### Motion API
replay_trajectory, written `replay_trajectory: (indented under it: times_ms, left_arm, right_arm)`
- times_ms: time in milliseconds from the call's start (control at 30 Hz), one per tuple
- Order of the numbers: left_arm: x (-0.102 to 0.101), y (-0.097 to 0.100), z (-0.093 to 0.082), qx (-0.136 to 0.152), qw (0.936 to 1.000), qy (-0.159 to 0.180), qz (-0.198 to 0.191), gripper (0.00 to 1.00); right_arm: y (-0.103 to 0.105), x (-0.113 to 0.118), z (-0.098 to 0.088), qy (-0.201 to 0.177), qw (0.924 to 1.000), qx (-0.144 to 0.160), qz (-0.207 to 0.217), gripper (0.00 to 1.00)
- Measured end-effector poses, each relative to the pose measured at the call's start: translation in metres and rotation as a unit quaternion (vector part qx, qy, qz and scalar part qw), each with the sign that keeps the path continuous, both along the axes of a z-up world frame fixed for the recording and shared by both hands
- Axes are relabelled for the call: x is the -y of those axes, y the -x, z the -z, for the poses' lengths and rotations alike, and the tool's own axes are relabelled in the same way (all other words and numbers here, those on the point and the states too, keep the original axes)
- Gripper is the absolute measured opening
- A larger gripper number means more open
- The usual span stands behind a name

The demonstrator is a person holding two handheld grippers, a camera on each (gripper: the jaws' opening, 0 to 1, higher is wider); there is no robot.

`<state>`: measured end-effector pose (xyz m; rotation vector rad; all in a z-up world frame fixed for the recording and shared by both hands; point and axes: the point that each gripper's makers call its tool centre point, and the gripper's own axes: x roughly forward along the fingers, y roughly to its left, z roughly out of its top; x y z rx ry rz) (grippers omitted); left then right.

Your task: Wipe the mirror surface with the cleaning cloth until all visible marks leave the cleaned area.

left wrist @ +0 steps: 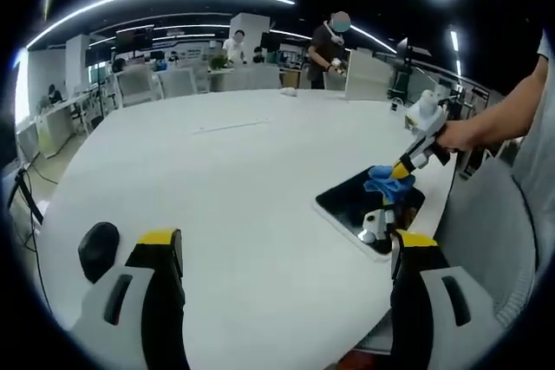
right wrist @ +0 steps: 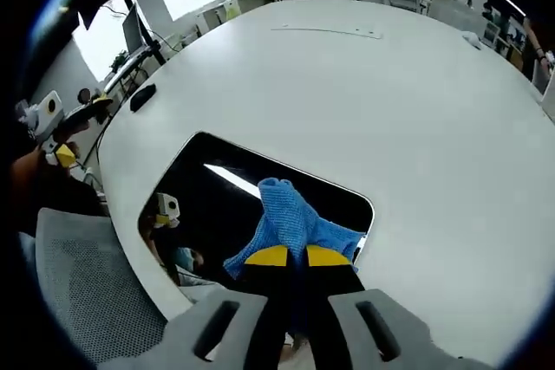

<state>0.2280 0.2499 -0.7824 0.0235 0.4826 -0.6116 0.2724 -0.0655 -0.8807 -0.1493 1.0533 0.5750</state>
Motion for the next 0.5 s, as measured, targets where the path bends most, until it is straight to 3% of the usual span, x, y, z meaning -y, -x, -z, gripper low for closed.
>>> replay_trajectory:
  times_ms: [200,500]
  left_arm:
    - [0.006,0.001,0.006,-0.004,1.0000,0.007,0.003,0.99]
    - [0.006,-0.006,0.006,-0.002,0.9999,0.007,0.008,0.99]
  right_arm:
    - [0.001,0.019,0.000,0.008,0.9997,-0.012,0.019,0.00]
    - [0.002,0.020,0.000,0.032,0.9993,-0.012,0.013,0.00]
